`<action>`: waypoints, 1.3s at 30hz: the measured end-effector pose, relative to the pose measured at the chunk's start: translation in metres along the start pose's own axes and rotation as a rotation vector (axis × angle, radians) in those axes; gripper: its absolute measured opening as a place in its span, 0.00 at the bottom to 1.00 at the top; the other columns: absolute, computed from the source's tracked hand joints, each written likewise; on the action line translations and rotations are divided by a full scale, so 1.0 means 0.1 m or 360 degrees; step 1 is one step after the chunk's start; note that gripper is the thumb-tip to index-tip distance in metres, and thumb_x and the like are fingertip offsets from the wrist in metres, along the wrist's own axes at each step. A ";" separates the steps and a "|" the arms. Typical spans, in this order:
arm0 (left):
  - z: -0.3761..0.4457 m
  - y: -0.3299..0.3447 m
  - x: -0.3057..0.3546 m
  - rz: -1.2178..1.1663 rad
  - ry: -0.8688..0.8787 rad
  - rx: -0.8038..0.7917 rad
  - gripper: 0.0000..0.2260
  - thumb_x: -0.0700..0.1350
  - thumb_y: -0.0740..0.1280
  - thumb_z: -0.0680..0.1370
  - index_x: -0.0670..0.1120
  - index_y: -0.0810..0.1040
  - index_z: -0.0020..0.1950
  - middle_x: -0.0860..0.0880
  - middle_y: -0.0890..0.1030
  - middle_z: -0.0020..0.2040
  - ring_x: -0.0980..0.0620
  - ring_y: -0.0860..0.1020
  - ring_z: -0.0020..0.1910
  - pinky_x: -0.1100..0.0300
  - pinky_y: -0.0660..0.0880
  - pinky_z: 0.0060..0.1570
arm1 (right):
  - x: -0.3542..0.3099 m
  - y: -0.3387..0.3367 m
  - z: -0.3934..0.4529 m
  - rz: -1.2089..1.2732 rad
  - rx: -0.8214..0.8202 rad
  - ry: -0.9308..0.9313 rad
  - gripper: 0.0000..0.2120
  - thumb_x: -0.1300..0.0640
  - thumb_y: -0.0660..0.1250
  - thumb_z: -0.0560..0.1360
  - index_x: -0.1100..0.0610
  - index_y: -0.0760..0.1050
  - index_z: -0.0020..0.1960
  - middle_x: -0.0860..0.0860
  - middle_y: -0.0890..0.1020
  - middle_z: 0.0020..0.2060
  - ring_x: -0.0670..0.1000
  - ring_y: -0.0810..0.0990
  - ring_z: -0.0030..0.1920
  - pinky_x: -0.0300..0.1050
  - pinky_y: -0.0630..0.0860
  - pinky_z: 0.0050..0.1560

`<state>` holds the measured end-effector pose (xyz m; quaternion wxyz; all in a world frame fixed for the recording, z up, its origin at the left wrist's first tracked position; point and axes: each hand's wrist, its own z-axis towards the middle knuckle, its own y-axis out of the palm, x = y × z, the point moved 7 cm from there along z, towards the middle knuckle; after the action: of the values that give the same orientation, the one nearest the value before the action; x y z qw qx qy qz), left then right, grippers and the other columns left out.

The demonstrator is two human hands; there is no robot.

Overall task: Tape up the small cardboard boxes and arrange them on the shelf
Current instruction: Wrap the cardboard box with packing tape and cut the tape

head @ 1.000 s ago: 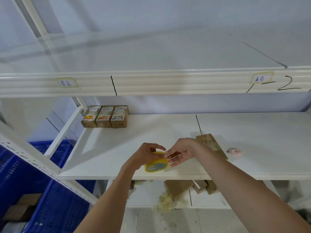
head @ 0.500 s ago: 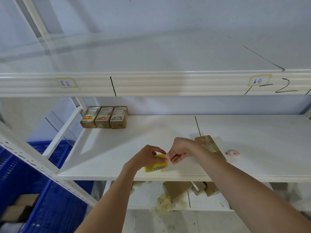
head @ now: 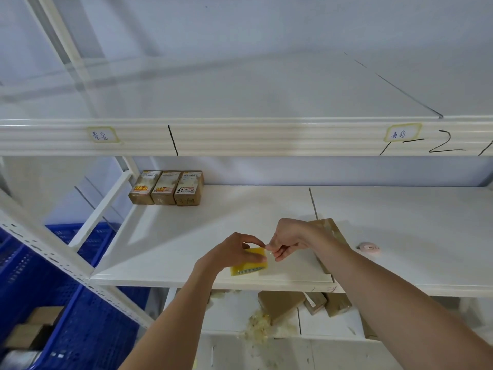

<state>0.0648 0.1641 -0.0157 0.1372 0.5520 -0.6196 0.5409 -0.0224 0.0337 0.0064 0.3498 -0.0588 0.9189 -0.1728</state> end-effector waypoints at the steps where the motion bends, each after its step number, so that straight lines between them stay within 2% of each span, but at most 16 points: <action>1: -0.01 0.00 0.01 -0.0026 -0.0007 0.0018 0.11 0.58 0.78 0.70 0.72 0.81 0.47 0.60 0.83 0.49 0.60 0.81 0.50 0.60 0.79 0.51 | 0.00 -0.01 0.00 0.0017 0.0011 -0.0030 0.10 0.64 0.74 0.76 0.70 0.80 0.52 0.60 0.83 0.44 0.55 0.85 0.44 0.49 0.85 0.48; 3: -0.02 0.01 0.02 -0.0060 -0.0029 0.0023 0.12 0.56 0.77 0.73 0.74 0.79 0.46 0.59 0.83 0.49 0.59 0.81 0.49 0.63 0.78 0.47 | 0.00 -0.01 0.00 0.0063 0.0012 -0.0090 0.13 0.63 0.72 0.78 0.72 0.78 0.57 0.62 0.84 0.49 0.57 0.85 0.49 0.50 0.85 0.49; 5: -0.04 0.04 0.02 -0.0024 -0.0025 -0.0013 0.13 0.55 0.76 0.74 0.74 0.79 0.48 0.59 0.82 0.51 0.59 0.79 0.52 0.62 0.76 0.47 | -0.01 -0.02 -0.01 0.0039 0.0031 -0.0175 0.13 0.64 0.70 0.79 0.72 0.78 0.58 0.65 0.84 0.52 0.59 0.86 0.52 0.50 0.85 0.50; 7: -0.04 0.09 -0.05 0.0083 0.0003 -0.0046 0.10 0.53 0.75 0.74 0.68 0.81 0.50 0.61 0.81 0.53 0.60 0.78 0.54 0.59 0.77 0.52 | -0.04 -0.11 -0.01 0.0019 0.0111 -0.0268 0.10 0.65 0.70 0.79 0.71 0.79 0.56 0.65 0.85 0.50 0.58 0.87 0.48 0.49 0.85 0.49; 9: -0.03 0.08 -0.15 0.0050 0.0000 0.0046 0.05 0.53 0.73 0.74 0.63 0.82 0.48 0.61 0.82 0.50 0.58 0.80 0.51 0.55 0.81 0.55 | -0.03 -0.21 -0.01 0.0053 0.0135 -0.0292 0.11 0.62 0.73 0.77 0.68 0.79 0.55 0.63 0.85 0.46 0.56 0.87 0.44 0.47 0.85 0.45; 11: -0.04 0.05 -0.17 -0.0131 -0.0013 0.0185 0.04 0.54 0.72 0.76 0.62 0.82 0.49 0.57 0.83 0.45 0.55 0.81 0.44 0.59 0.81 0.47 | 0.01 -0.28 -0.02 -0.0003 0.0163 -0.0271 0.13 0.58 0.74 0.77 0.64 0.79 0.57 0.60 0.85 0.47 0.54 0.86 0.43 0.45 0.84 0.42; 13: -0.02 0.05 -0.11 -0.0231 0.0010 0.0240 0.06 0.56 0.72 0.76 0.64 0.81 0.52 0.54 0.83 0.42 0.51 0.81 0.43 0.61 0.79 0.43 | 0.05 -0.22 -0.02 -0.0015 0.0114 -0.0252 0.12 0.58 0.73 0.78 0.62 0.80 0.59 0.58 0.84 0.52 0.56 0.86 0.49 0.48 0.85 0.47; 16: 0.01 0.03 0.00 -0.0296 0.0032 0.0247 0.10 0.59 0.73 0.76 0.66 0.78 0.55 0.51 0.85 0.46 0.48 0.83 0.48 0.58 0.81 0.47 | 0.07 -0.02 0.00 0.0171 -0.0022 -0.0246 0.11 0.58 0.72 0.79 0.64 0.82 0.58 0.59 0.83 0.55 0.59 0.85 0.54 0.52 0.84 0.52; 20: 0.04 0.01 0.04 -0.0343 0.0068 0.0254 0.17 0.60 0.76 0.73 0.66 0.73 0.57 0.43 0.83 0.46 0.45 0.81 0.45 0.57 0.79 0.44 | 0.03 0.00 0.03 0.0235 0.0041 -0.0288 0.10 0.60 0.75 0.75 0.65 0.84 0.54 0.57 0.84 0.55 0.57 0.85 0.52 0.50 0.85 0.52; 24: 0.05 0.02 0.06 -0.0341 0.0105 0.0228 0.19 0.57 0.77 0.72 0.66 0.72 0.58 0.39 0.79 0.44 0.51 0.75 0.39 0.58 0.74 0.42 | 0.03 -0.04 0.06 0.0185 0.0155 -0.0310 0.14 0.60 0.78 0.73 0.63 0.84 0.56 0.56 0.87 0.49 0.54 0.87 0.48 0.47 0.85 0.51; 29: 0.09 0.03 0.07 -0.0366 0.0102 0.0211 0.20 0.56 0.77 0.73 0.63 0.72 0.60 0.43 0.79 0.41 0.51 0.76 0.40 0.58 0.75 0.45 | 0.08 -0.08 0.08 0.0310 0.0219 -0.0194 0.11 0.63 0.78 0.72 0.63 0.84 0.53 0.57 0.87 0.45 0.53 0.87 0.43 0.43 0.85 0.42; 33: 0.12 0.04 0.05 -0.0380 0.0107 0.0179 0.20 0.55 0.77 0.73 0.63 0.72 0.60 0.50 0.79 0.37 0.50 0.76 0.40 0.56 0.76 0.44 | 0.14 -0.10 0.11 0.0344 0.0297 -0.0124 0.05 0.64 0.76 0.74 0.64 0.85 0.50 0.57 0.86 0.47 0.54 0.86 0.46 0.46 0.85 0.45; 36: 0.13 0.06 0.02 -0.0329 0.0056 0.0161 0.20 0.57 0.77 0.72 0.67 0.72 0.58 0.49 0.82 0.45 0.48 0.80 0.45 0.56 0.79 0.47 | 0.14 -0.10 0.13 0.0239 0.0341 -0.0110 0.03 0.64 0.76 0.74 0.62 0.85 0.48 0.56 0.85 0.47 0.51 0.83 0.46 0.42 0.83 0.41; 39: 0.16 0.08 0.01 -0.0302 -0.0017 0.0180 0.20 0.61 0.77 0.70 0.68 0.72 0.57 0.48 0.82 0.52 0.46 0.81 0.50 0.55 0.81 0.49 | 0.13 -0.08 0.19 0.0095 0.0398 -0.0130 0.05 0.62 0.73 0.77 0.62 0.84 0.51 0.54 0.82 0.51 0.49 0.80 0.49 0.38 0.81 0.37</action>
<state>0.0642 0.1489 -0.0246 0.1530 0.6179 -0.5338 0.5566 -0.0200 0.0178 -0.0118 0.3966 0.0058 0.8764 -0.2730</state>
